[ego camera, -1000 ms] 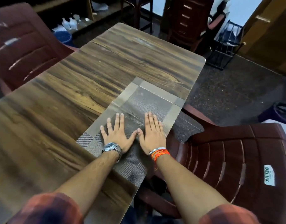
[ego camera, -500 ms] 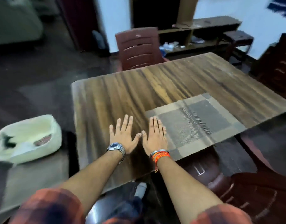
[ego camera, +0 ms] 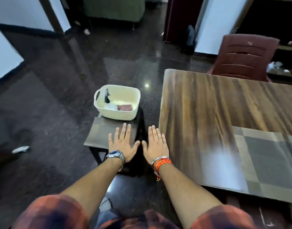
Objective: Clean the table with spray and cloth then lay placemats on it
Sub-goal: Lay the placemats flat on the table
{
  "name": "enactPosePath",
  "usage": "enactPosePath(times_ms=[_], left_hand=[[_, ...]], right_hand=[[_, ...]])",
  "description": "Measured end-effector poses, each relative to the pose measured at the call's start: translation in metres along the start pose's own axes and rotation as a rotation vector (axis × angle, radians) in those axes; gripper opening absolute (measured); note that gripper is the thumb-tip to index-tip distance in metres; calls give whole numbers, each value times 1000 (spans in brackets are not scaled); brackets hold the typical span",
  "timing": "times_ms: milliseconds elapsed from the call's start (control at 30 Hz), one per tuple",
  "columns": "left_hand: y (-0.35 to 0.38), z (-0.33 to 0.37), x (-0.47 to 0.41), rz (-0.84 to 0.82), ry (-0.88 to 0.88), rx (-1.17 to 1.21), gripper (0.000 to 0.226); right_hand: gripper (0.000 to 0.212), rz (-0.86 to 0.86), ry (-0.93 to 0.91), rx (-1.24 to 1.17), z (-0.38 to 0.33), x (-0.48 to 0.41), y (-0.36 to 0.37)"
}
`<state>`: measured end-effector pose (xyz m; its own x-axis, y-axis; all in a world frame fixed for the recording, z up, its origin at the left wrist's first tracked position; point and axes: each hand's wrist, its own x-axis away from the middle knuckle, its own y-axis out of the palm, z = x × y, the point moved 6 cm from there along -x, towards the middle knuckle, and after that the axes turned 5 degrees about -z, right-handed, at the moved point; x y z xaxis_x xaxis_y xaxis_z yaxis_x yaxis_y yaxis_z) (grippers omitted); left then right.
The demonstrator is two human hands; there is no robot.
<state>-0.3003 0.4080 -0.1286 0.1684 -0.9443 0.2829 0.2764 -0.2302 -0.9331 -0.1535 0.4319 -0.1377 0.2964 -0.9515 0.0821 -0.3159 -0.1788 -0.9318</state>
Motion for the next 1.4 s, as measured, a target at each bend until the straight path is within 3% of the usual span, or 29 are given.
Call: enactPosePath(times_ms=[167,333,633,833,1033,1100,1167,1233,1300,1400], left_hand=[[5,-110,-28,-91,-108,50,82],[17,-172,-61,-216,-175,87,87],[52,-230,-114,-447,-389,136,97],[73,-255,-148,-578,-471,111,104],[101,-270,-178,-702,-517,197,106],[101,-274,-188,-691,-505,219,97],[85,-279,-197,-594,-477,188,72],[63,-287,-203,-552,-444,140,55],[42,-297,-210,-576,-376,121,51],[8,-314,-218,-641,-241,118,42]], right_hand=[[67,-132,-30,11,-77,-43,57],[69,-271,46,-9,-105,-65,101],[66,-655,333,-90,-68,-108,171],[59,-750,407,-65,-59,-149,199],[69,-812,703,-101,-48,-167,227],[69,-759,807,-103,-47,-169,228],[63,-645,914,-33,-50,-173,215],[63,-585,923,38,-71,-178,202],[64,-580,855,27,-106,-188,196],[47,-732,599,-15,-183,-215,196]])
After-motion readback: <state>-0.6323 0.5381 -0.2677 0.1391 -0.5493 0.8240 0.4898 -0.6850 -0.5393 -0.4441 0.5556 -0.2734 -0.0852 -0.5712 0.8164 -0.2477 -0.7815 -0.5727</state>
